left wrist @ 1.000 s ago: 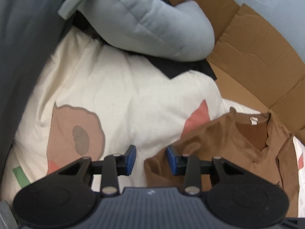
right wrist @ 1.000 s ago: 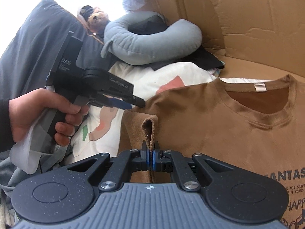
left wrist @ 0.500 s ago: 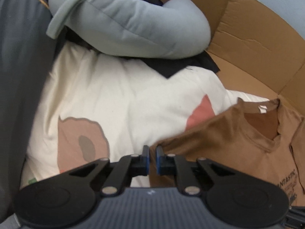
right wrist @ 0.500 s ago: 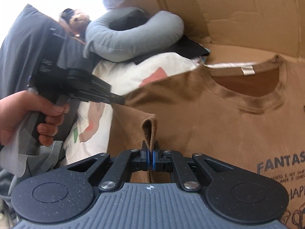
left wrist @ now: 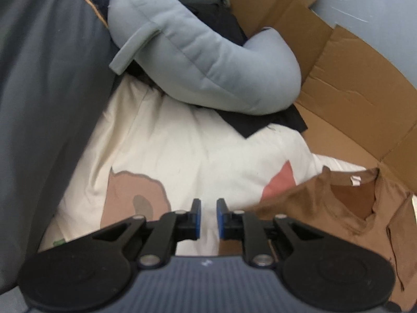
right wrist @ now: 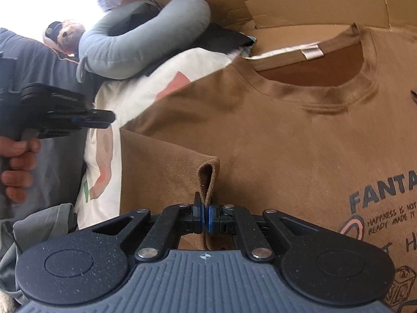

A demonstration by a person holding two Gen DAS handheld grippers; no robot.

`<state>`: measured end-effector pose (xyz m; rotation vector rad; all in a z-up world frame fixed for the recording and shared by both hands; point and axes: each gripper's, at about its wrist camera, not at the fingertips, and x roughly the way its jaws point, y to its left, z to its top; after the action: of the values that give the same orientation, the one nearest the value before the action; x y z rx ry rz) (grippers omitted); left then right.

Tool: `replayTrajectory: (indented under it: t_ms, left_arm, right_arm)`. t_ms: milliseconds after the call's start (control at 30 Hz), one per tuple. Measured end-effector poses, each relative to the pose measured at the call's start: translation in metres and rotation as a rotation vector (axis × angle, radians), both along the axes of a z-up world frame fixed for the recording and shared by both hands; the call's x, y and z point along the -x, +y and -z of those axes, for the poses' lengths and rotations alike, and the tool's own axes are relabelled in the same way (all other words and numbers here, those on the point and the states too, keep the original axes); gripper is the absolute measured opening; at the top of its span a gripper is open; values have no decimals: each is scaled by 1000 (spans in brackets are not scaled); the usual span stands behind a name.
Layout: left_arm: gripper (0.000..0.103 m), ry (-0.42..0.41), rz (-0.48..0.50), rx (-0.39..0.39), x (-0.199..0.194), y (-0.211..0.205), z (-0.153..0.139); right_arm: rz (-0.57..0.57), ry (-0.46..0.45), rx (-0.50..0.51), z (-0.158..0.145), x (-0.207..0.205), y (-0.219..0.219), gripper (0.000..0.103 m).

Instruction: Fold clothes

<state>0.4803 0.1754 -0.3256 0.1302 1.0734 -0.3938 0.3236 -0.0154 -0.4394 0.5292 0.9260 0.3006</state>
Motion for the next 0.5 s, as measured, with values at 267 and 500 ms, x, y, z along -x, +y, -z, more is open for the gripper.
replayTrajectory:
  t_ms: [267,500]
  left_arm:
    - [22,13,92,-32,24,-7,16]
    - [28,2,115,-23,25,-12,24]
  right_arm:
    - [24,38,-42,11,-3,-6,1]
    - [21,59,-51,18,-6,-11,1]
